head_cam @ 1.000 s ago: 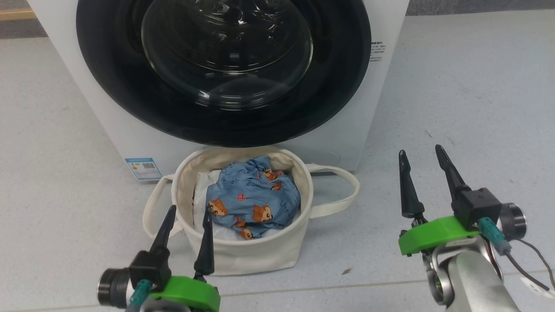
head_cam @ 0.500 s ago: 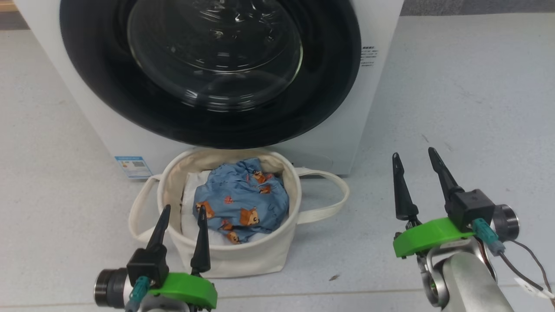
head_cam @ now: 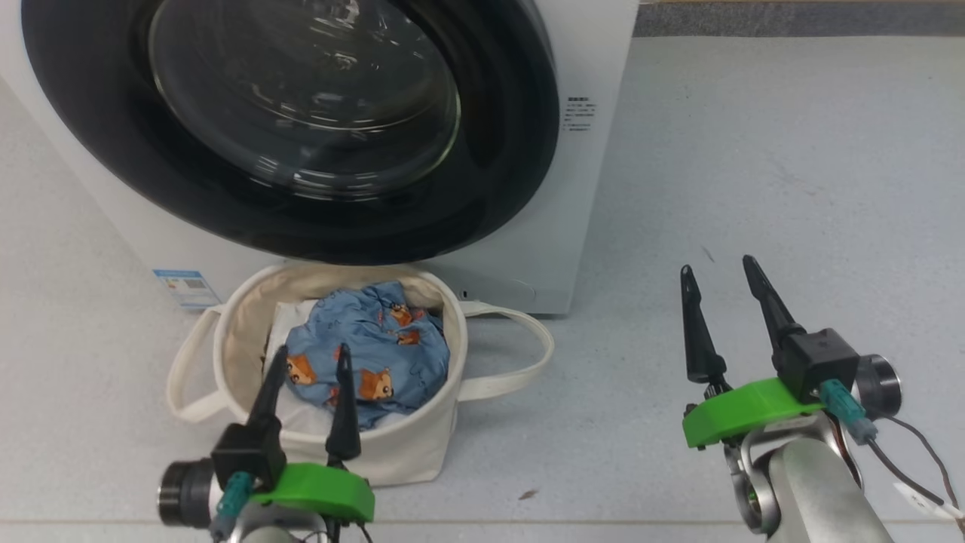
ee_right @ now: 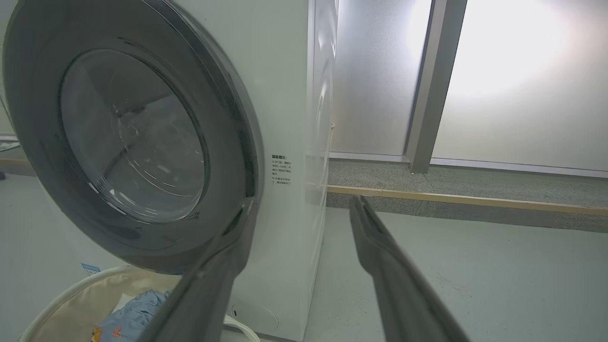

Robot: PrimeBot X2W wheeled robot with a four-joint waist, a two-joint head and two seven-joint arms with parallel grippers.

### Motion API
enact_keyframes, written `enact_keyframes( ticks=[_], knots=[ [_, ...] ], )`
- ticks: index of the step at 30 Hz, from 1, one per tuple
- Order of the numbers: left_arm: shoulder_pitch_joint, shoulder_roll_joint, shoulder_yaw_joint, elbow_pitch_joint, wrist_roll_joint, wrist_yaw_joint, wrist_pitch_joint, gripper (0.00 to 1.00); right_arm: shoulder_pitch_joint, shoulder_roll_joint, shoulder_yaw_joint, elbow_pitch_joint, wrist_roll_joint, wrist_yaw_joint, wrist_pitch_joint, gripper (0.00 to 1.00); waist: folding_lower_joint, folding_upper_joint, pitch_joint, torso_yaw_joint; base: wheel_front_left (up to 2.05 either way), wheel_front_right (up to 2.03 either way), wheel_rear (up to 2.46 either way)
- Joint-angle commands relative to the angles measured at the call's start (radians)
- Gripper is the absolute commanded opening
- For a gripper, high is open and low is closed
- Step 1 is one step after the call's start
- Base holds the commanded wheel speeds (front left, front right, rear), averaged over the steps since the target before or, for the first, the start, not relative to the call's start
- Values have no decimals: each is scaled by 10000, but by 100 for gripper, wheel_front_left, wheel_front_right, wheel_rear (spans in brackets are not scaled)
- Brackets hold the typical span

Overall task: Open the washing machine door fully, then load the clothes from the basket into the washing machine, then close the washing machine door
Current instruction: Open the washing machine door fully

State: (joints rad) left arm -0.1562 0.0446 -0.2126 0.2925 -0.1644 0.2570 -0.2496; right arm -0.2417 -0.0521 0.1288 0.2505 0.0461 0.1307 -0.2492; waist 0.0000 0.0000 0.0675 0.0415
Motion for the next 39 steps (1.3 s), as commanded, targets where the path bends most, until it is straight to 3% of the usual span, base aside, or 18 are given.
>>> enact_keyframes(
  ticks=[1, 18, 19, 20, 28, 34, 39],
  knots=[
    [-435, 57, 392, -462, 3, 163, -122, 100, -352, 18, 240, -291, 44, 0, -126, 100, 0, 0, 18, 9, 28, 145, -173],
    [-405, 57, 201, -343, 64, 336, -122, 100, -452, 18, 35, -432, 447, 0, -126, 100, 0, 0, 120, 36, 20, 31, -51],
    [-403, 57, 175, -337, 54, 338, -122, 100, -454, 18, 56, -398, 503, 0, -126, 91, 0, 0, 122, 46, 0, 0, 0],
    [-403, 57, 125, -327, 16, 347, -122, 100, -454, 18, 172, -231, 762, 0, -126, 0, 0, 0, 136, 71, 0, 0, 0],
    [-420, 57, -61, -355, -103, 429, -122, 100, -730, 18, 108, 116, 2448, 0, -126, 0, 0, 0, 319, 178, 0, 0, 0],
    [-666, 57, -281, -430, -92, 519, -122, 100, -1935, 18, -23, 1394, 6352, 0, 250, 0, 0, 0, 819, 278, 0, 0, 0],
    [-1006, 57, -638, -579, -135, 681, -122, 100, -3515, -72, -910, 2463, 9624, 0, 2298, 0, 0, 0, 1614, 467, 0, 0, 0]
  ],
)
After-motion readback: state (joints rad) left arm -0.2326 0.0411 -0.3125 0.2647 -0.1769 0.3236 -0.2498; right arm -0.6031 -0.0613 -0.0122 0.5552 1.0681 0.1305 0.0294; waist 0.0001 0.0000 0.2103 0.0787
